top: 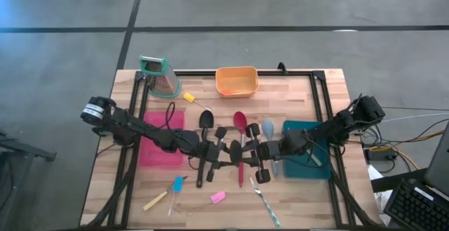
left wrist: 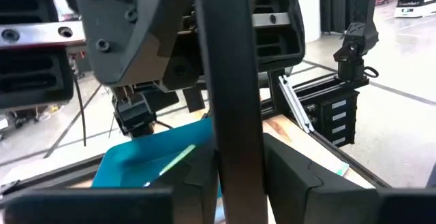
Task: Pick & Place Kitchen Items
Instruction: Put the right black serving spoon into the pink bin
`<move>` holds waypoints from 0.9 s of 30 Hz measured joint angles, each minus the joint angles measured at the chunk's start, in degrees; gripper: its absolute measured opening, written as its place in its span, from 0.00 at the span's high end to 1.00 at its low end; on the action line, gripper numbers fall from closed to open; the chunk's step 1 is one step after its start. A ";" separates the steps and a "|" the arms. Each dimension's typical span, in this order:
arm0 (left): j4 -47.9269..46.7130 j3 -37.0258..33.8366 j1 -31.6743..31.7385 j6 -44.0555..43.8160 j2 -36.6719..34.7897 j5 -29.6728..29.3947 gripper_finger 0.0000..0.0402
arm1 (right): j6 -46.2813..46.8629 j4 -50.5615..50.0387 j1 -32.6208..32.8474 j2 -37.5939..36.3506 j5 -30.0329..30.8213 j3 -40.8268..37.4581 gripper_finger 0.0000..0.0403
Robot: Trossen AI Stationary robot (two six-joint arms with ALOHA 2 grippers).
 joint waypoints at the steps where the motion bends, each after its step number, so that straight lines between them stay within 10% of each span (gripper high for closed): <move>1: -0.44 0.05 0.02 -0.33 0.00 -0.03 0.78 | -0.14 -0.27 -0.01 0.00 -0.06 0.00 0.87; 20: -19.54 0.57 -0.89 -6.67 -9.81 -0.02 0.80 | 1.34 -7.21 -0.09 -1.53 0.99 0.02 0.67; 27: -39.95 0.83 -3.10 -14.79 -22.39 -10.72 0.80 | 6.32 -17.37 -0.09 -3.02 3.82 0.02 0.62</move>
